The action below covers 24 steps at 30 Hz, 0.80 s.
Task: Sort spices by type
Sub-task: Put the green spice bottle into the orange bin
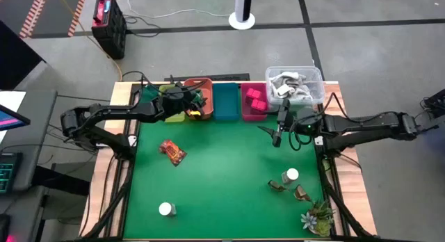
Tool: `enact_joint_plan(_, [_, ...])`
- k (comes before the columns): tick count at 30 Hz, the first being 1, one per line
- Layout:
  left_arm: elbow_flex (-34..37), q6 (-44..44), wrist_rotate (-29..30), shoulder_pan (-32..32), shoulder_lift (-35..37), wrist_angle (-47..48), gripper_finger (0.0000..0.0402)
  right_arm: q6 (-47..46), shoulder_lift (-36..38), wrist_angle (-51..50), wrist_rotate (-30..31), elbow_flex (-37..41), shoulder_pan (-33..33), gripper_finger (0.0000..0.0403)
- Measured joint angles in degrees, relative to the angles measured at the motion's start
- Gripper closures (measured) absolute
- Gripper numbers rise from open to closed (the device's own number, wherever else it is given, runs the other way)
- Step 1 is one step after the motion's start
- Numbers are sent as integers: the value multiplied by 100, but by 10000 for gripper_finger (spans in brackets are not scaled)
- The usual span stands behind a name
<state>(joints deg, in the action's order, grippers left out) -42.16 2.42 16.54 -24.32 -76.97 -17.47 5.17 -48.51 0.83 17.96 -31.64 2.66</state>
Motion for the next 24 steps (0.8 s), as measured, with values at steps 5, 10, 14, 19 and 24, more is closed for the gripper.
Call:
enact_joint_plan(5, [257, -146, -33, -21, 0, -64, 215, -7, 11, 95, -2, 0, 0, 86])
enact_joint_plan(10, [612, -156, 158, -23, 0, -468, 215, 3, 11, 122, -7, 0, -4, 86])
enact_joint_plan(14, [812, -42, 198, -54, 0, -1044, 215, 24, 13, 156, -9, 0, -4, 86])
enact_joint_plan(19, [838, -10, 216, -222, 0, -1027, 215, 20, 13, 154, -18, 0, -5, 86])
enact_joint_plan(24, [838, -30, 193, -316, 0, -981, 215, -22, 13, 152, -46, 0, -7, 86])
